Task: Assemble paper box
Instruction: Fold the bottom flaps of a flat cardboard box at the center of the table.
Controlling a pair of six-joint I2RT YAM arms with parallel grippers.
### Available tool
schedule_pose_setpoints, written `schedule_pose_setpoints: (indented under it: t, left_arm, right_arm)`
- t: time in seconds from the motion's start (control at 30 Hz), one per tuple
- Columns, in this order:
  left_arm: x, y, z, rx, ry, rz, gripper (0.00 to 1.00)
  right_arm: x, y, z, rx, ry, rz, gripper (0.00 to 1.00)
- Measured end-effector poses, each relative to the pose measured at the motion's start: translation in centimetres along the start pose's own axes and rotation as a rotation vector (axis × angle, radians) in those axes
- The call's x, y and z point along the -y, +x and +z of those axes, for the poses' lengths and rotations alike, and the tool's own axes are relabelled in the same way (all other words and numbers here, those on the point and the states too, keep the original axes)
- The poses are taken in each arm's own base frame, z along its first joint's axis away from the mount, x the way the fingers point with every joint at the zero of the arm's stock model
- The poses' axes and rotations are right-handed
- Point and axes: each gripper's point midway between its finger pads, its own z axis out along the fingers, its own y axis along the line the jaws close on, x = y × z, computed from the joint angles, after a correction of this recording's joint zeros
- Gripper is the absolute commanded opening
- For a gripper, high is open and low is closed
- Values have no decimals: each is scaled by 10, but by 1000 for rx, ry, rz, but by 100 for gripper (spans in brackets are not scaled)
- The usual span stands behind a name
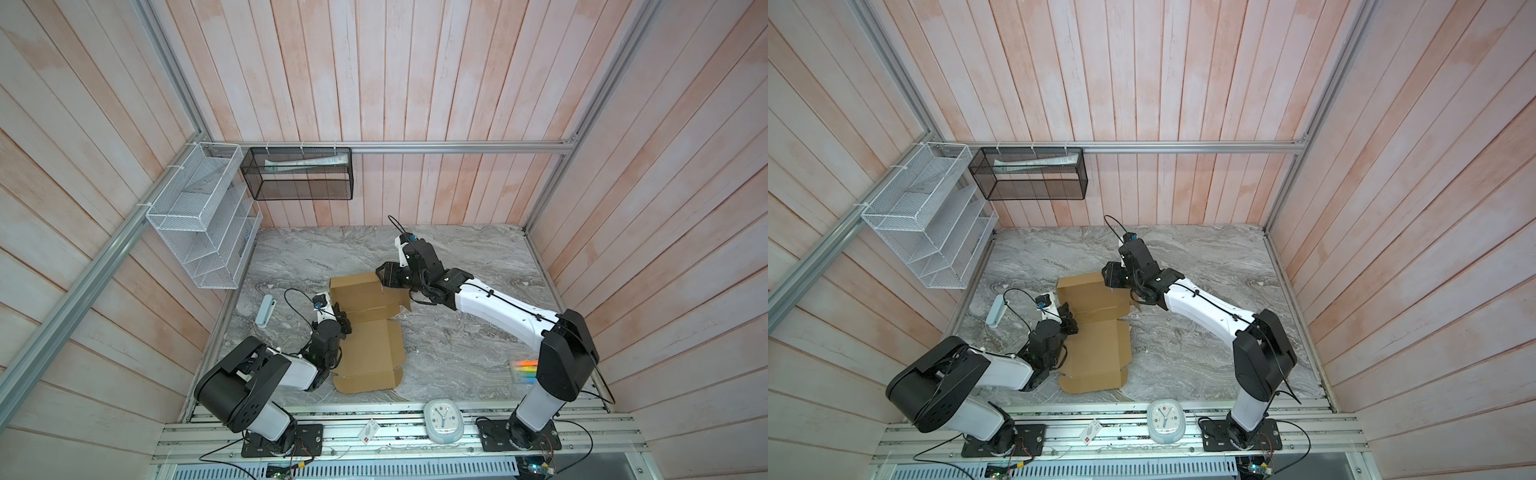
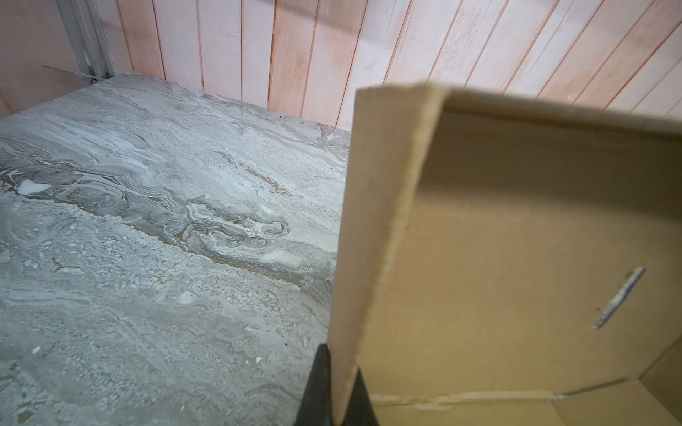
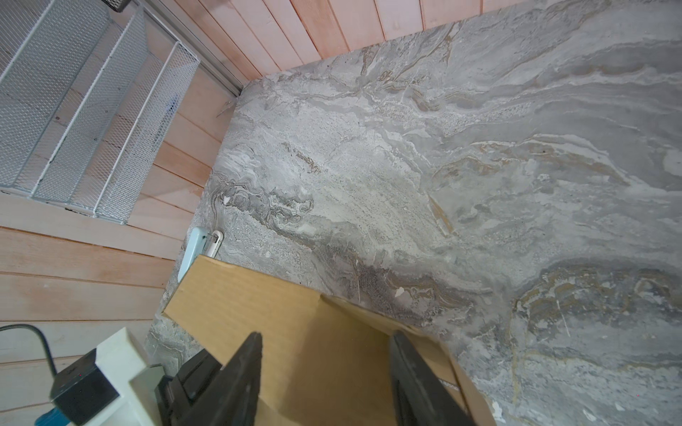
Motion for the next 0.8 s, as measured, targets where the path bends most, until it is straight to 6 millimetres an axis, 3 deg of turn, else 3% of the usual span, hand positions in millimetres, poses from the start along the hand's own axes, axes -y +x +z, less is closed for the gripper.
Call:
schedule_pose_setpoints:
  t: [0.33, 0.8]
  left_arm:
    - [2, -4, 0, 16, 7, -9, 0]
    - [1, -3, -1, 15, 6, -9, 0]
  right_arm:
    - [2, 15, -2, -36, 58, -26, 55]
    - [-6, 15, 7, -43, 27, -14, 53]
